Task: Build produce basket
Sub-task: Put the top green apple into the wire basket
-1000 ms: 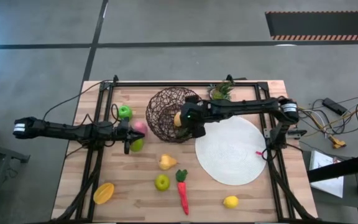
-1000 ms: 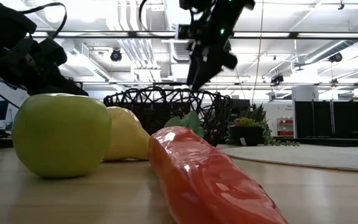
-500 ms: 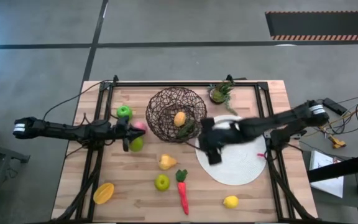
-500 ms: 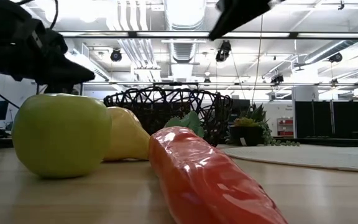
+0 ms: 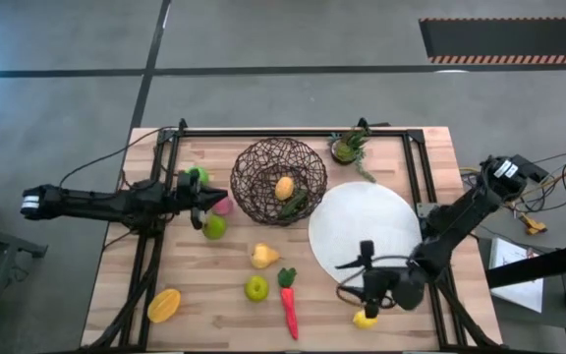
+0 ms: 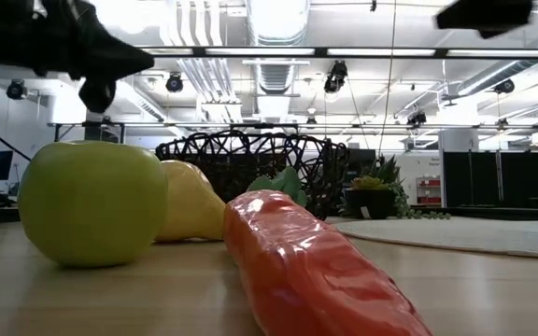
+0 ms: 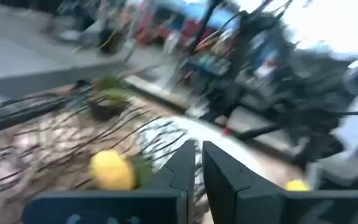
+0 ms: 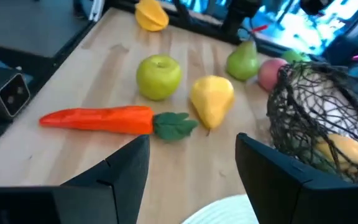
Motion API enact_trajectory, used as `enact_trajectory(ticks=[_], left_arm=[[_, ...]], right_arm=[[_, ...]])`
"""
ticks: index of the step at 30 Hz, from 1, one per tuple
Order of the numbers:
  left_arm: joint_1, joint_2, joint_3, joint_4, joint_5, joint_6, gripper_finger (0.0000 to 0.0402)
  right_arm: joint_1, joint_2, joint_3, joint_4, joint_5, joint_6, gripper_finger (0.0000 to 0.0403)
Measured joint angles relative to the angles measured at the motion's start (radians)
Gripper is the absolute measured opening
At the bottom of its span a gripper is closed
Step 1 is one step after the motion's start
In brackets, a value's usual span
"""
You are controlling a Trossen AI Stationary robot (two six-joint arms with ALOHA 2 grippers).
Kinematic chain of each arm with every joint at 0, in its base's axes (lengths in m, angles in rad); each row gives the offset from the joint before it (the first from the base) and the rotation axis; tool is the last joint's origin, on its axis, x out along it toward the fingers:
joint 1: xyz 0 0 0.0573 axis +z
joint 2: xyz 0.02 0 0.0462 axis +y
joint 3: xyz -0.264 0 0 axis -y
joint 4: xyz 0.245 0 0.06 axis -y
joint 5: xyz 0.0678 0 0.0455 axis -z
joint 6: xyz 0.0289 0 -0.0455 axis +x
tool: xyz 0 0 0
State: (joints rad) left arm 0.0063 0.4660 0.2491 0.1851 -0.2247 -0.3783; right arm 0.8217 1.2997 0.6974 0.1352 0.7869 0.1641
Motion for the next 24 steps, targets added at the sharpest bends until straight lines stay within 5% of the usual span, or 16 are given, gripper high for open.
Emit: enact_trajectory(ticks=[5, 9, 24], left_arm=[[0.0, 0.051, 0.281, -0.58, -0.188, -0.066, 0.0013], [0.0, 0.123, 0.444, -0.904, -0.235, -0.2, 0.0032], [0.107, 0.372, 0.47, -1.137, -0.271, -0.431, 0.0267]], right_arm=[[0.057, 0.027, -0.024, 0.011, 0.136, 0.042, 0.0224], [0.057, 0.039, -0.02, 0.013, 0.158, 0.043, 0.0224], [0.039, 0.038, -0.018, 0.017, 0.157, -0.016, 0.0224]])
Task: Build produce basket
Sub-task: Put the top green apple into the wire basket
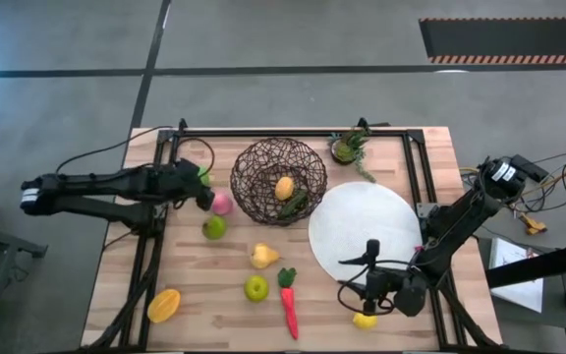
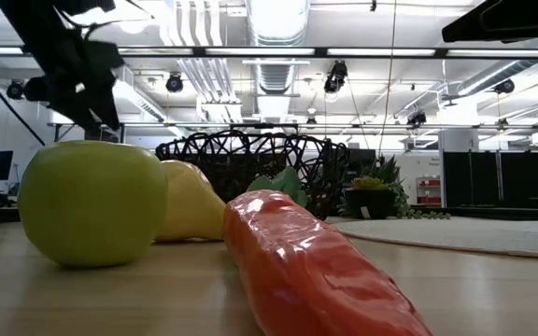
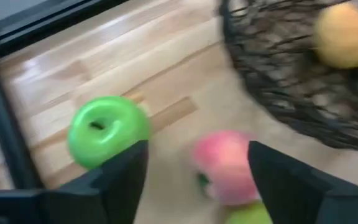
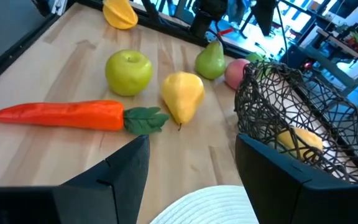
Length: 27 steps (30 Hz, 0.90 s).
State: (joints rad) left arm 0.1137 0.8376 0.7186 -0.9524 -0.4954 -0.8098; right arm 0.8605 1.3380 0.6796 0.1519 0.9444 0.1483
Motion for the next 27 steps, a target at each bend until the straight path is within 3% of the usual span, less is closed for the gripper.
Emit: enact_trajectory(ticks=[5, 11, 27], left_arm=[[0.117, 0.069, 0.003, 0.001, 0.004, 0.013, 0.0317], [0.262, 0.146, -0.016, 0.004, 0.045, 0.057, 0.0351], [0.376, 0.413, -0.089, 0.203, 0.065, 0.1, 0.0364]], right_arm=[[-0.006, 0.0, 0.0, 0.003, 0.0, -0.008, 0.0224], [-0.006, 0.0, 0.0, 0.003, -0.001, -0.005, 0.0224], [-0.006, 0.001, -0.006, 0.003, -0.005, 0.022, 0.0224]])
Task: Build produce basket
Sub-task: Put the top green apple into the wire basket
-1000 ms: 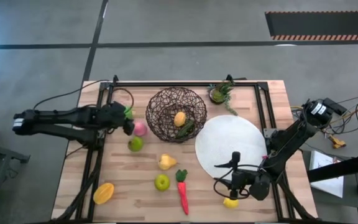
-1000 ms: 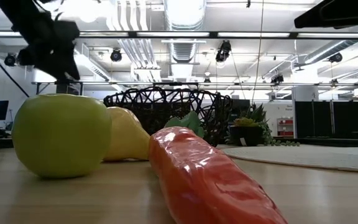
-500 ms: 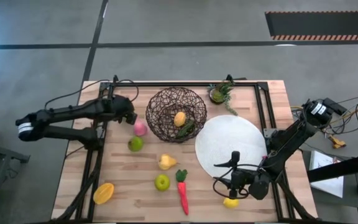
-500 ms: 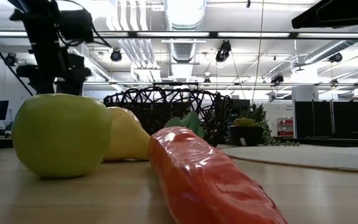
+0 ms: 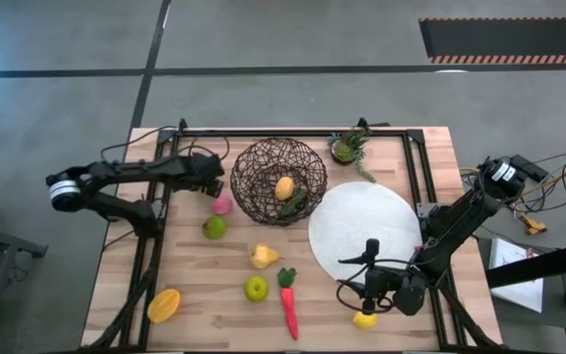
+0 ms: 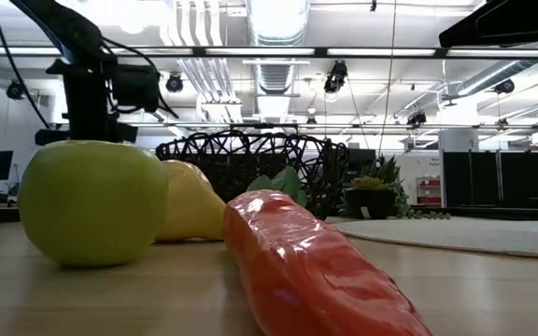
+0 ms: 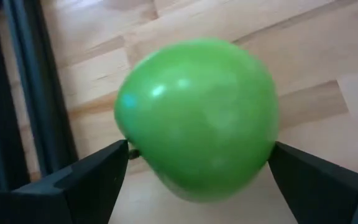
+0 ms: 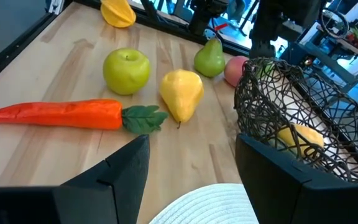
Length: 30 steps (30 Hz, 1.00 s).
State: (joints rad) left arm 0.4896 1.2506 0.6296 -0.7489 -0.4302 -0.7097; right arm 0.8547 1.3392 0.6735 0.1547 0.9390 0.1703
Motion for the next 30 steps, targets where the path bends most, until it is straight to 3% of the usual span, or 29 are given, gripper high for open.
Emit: enact_trajectory(ticks=[5, 11, 22, 30], left_arm=[[0.006, 0.068, 0.001, 0.068, 0.074, 0.017, 0.0364], [0.008, 0.096, 0.004, 0.102, 0.076, 0.016, 0.0363], [0.008, -0.002, 0.003, 0.113, -0.015, 0.042, 0.0319], [0.008, -0.008, 0.002, 0.141, -0.054, 0.044, 0.0316]], right_arm=[[0.0, 0.0, 0.0, 0.0, 0.0, 0.006, 0.0224], [0.0, 0.001, 0.0, 0.001, 0.0, 0.006, 0.0224], [0.0, 0.001, 0.0, 0.001, 0.0, 0.006, 0.0224], [0.0, 0.001, 0.0, 0.001, 0.0, 0.006, 0.0224]])
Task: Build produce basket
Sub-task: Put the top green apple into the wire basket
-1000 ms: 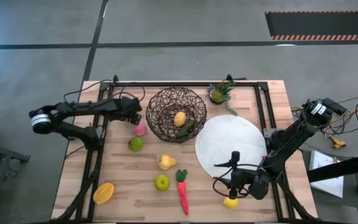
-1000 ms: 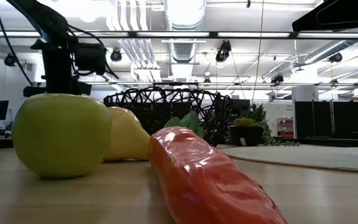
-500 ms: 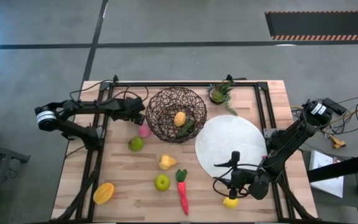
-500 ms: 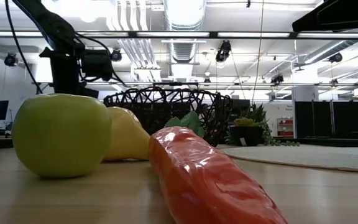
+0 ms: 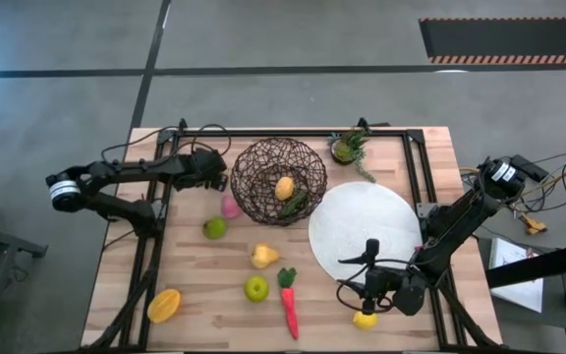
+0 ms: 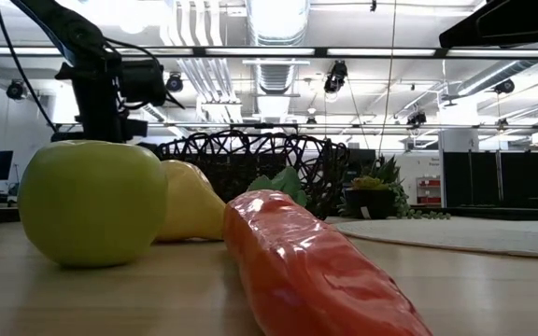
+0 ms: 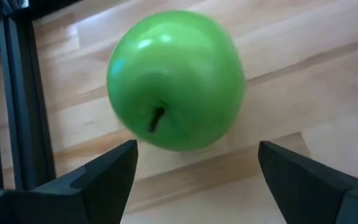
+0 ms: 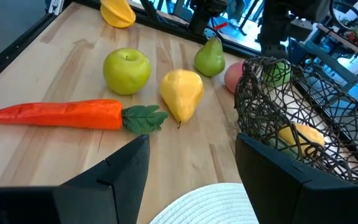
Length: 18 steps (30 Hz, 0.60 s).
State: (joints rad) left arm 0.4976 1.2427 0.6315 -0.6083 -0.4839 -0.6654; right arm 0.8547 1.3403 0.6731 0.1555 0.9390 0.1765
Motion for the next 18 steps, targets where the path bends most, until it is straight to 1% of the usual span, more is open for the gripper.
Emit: enact_trajectory(ticks=[3, 9, 18], left_arm=[[0.0, -0.001, 0.004, 0.007, -0.027, 0.023, 0.0316], [0.019, -0.013, 0.006, 0.034, -0.03, 0.075, 0.0316], [0.084, -0.085, 0.012, 0.061, -0.022, 0.157, 0.0319]], right_arm=[[0.0, 0.0, 0.0, 0.0, 0.0, 0.0, 0.0224], [0.0, 0.0, 0.0, 0.0, 0.0, 0.0, 0.0224], [0.0, 0.0, 0.0, 0.0, 0.0, 0.004, 0.0224]])
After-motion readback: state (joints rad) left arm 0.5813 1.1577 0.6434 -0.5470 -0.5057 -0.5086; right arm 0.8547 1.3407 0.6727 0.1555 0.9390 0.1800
